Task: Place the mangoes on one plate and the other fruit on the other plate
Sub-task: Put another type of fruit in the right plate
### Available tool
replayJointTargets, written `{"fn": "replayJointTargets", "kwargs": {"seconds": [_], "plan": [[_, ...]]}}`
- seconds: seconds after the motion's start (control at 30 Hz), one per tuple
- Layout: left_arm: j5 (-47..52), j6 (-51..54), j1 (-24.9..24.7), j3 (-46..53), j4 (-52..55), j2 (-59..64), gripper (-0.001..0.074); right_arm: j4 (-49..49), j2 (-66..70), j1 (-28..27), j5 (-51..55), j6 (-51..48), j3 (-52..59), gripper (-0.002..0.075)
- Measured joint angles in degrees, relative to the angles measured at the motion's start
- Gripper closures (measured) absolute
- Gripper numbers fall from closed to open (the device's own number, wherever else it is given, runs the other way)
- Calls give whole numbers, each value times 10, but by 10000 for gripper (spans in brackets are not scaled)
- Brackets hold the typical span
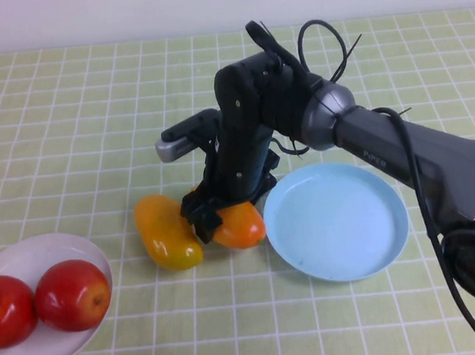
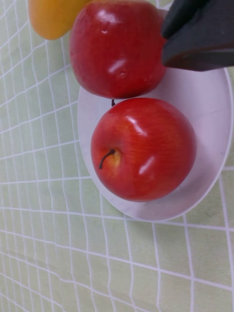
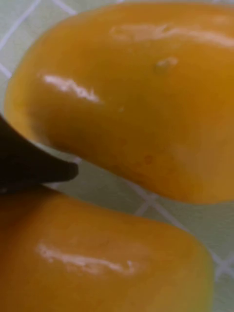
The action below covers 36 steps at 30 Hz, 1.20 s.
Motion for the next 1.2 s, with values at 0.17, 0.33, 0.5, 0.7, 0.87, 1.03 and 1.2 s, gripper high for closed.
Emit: {"fn": "replayJointTargets", "kwargs": {"seconds": [0.17, 0.33, 0.5, 0.7, 0.87, 1.03, 1.2], "plan": [[0, 0, 0, 0, 0, 0, 733, -1, -14, 0, 1, 8, -20, 133], [0, 0, 0, 0, 0, 0, 733, -9, -79, -3, 1, 42, 13, 133], [0, 0, 0, 0, 0, 0, 733, -48, -163, -22, 1, 69, 134, 133], [0, 0, 0, 0, 0, 0, 733, -53, -206, -55, -8, 75, 265, 133], [0, 0, 0, 0, 0, 0, 733, -53, -206, -63, -52, 75, 308, 133], [0, 0, 0, 0, 0, 0, 733, -48, -206, -63, -59, 75, 309, 87], [0, 0, 0, 0, 0, 0, 733, -48, -206, -63, -59, 75, 309, 46]]}}
